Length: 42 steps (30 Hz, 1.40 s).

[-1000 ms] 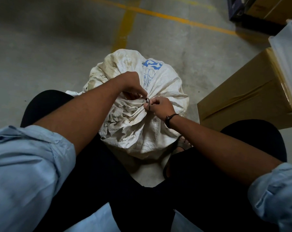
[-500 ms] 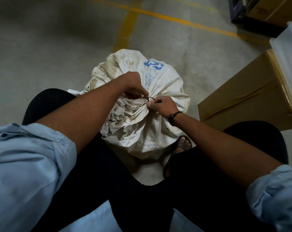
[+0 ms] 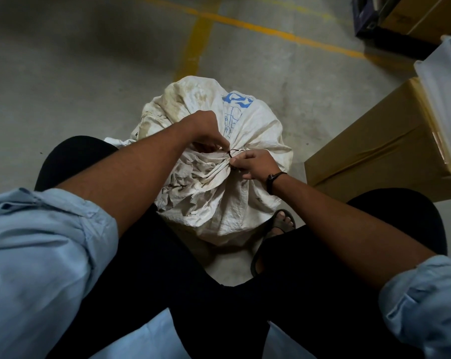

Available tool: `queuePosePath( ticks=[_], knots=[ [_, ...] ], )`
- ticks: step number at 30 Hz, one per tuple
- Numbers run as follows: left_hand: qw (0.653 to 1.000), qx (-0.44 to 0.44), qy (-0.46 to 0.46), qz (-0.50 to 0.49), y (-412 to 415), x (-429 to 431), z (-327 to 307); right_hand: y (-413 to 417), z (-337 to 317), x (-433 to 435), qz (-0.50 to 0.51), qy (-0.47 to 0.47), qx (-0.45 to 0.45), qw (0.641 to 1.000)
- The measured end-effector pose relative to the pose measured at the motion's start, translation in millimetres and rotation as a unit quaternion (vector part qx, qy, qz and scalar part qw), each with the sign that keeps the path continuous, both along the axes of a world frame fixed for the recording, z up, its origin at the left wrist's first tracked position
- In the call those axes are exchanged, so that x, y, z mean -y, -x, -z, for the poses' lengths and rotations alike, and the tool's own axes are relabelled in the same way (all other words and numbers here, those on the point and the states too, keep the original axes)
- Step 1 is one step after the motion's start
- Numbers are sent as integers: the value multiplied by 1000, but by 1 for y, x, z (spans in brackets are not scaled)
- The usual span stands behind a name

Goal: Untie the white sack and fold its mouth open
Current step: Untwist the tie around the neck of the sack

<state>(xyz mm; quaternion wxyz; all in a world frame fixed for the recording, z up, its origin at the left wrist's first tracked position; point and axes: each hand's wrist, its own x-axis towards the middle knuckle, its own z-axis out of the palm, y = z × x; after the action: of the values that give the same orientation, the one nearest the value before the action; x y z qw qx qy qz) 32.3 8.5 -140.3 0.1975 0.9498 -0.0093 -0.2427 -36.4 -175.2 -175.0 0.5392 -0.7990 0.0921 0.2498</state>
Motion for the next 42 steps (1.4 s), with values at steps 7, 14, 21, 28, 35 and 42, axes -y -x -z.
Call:
queuePosePath(
  ticks=[7, 14, 21, 28, 35, 42],
  knots=[
    [1000, -11, 8, 1, 0, -1, 1, -3, -8, 0, 11, 15, -6, 1000],
    [999, -31, 15, -12, 1, 1, -3, 0, -3, 1, 51, 8, 11, 999],
    [999, -36, 22, -21, 1, 1, -4, -3, -8, -3, 30, 33, 21, 999],
    [999, -40, 29, -20, 2, 0, -4, -5, -5, -2, 54, 58, 21, 997],
    [996, -62, 56, -28, 3, -5, -4, -3, 1, 0, 22, 105, 148, 983],
    [991, -85, 87, -50, 1, -13, -1, -10, -7, -10, -86, 195, 293, 932]
  ],
)
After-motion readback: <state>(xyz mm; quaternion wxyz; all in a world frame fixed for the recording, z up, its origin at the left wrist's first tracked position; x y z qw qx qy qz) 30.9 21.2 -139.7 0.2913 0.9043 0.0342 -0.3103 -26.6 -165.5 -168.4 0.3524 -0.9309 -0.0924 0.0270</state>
